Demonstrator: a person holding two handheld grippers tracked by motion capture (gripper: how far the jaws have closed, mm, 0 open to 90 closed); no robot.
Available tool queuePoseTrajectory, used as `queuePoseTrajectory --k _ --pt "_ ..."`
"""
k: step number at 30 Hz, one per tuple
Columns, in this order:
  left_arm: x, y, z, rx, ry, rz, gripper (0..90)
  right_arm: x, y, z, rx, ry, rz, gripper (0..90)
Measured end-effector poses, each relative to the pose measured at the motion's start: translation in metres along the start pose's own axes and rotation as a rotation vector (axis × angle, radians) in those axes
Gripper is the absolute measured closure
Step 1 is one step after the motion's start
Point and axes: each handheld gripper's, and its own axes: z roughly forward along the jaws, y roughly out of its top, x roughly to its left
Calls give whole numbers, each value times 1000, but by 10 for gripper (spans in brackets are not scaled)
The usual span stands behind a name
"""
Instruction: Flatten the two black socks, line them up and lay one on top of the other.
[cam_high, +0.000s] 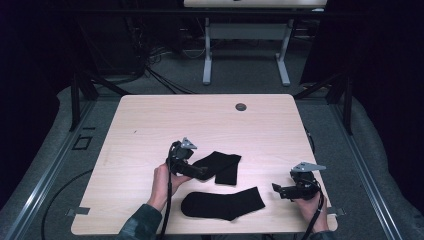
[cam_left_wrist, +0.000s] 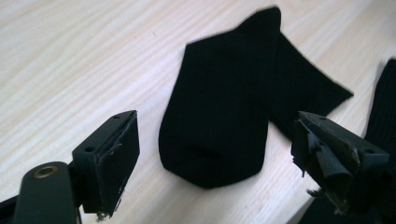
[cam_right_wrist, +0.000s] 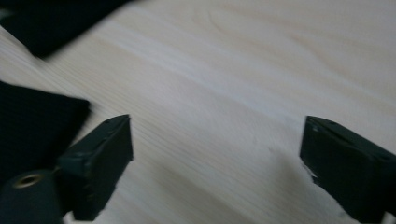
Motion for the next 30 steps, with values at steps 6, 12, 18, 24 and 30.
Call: queuePoseTrajectory --k 6,12,18,24,30 --pt "-11 -1 10 54 -51 89 286 39 40 -7 -33 92 -101 358" --pt "-20 -2 21 102 -63 147 352 85 67 20 22 197 -222 455" --pt "-22 -6 28 134 -81 171 459 113 72 59 127 228 -289 534" --pt "-22 -11 32 161 -54 210 593 121 70 81 194 198 -321 634" --pt "-22 -13 32 153 -38 213 771 117 67 83 190 184 -318 780"
